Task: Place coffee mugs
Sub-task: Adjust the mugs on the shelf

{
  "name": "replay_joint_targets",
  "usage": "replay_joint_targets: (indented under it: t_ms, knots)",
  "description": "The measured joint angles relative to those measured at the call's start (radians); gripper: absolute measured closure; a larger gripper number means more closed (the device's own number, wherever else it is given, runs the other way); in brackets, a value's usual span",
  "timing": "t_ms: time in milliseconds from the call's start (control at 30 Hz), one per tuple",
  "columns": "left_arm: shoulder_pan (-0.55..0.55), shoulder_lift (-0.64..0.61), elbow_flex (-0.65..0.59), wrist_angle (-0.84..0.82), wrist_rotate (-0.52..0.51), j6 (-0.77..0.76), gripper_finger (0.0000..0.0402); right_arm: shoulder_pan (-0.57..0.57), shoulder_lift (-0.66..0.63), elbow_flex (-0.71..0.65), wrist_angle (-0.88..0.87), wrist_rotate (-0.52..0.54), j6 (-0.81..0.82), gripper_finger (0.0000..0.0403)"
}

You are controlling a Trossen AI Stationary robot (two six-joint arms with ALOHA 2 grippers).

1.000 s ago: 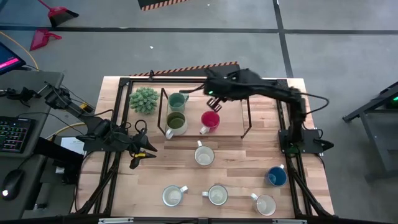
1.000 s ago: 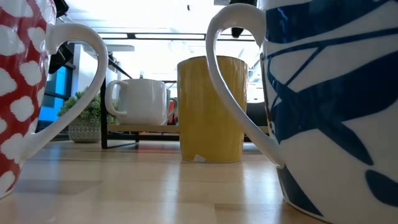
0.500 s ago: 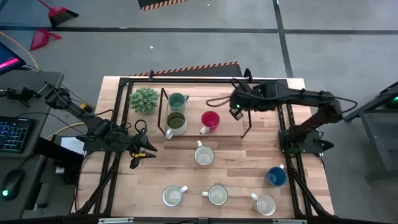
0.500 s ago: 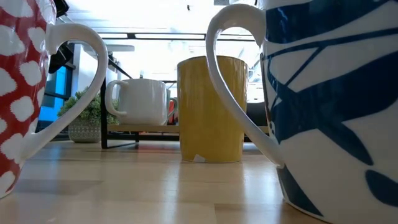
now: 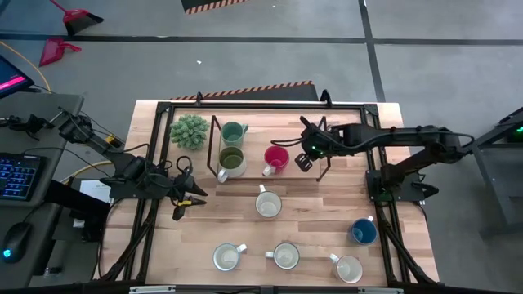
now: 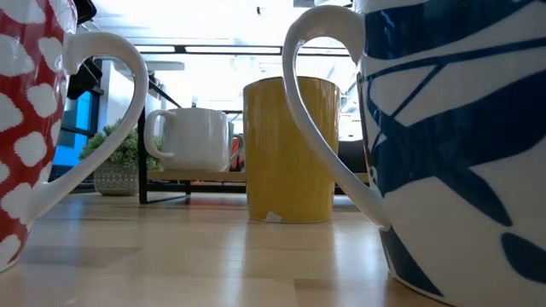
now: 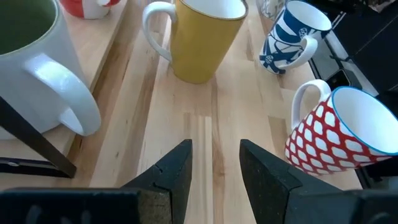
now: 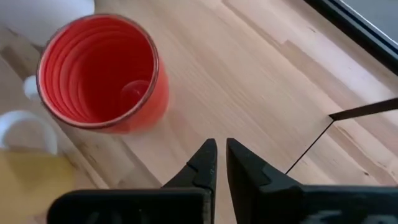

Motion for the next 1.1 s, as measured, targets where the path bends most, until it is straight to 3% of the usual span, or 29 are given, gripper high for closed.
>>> replay_joint_targets:
  t_ms: [400, 700, 1100]
  knots:
    - [0.000, 0.000, 0.000, 0.006, 0.003, -0.003, 0.0280, -0.045, 0.158, 0.133, -0.123, -0.025, -0.003, 0.0393]
    - [0.000, 0.000, 0.000, 0.005, 0.004, -0.002, 0.0280, -0.035, 0.255, 0.188, -0.098, -0.103, -0.048, 0.0402]
    - [0.000, 0.000, 0.000, -0.004, 0.004, 0.000, 0.0280, 0.010, 0.279, 0.195, -0.041, -0.156, -0.046, 0.0402]
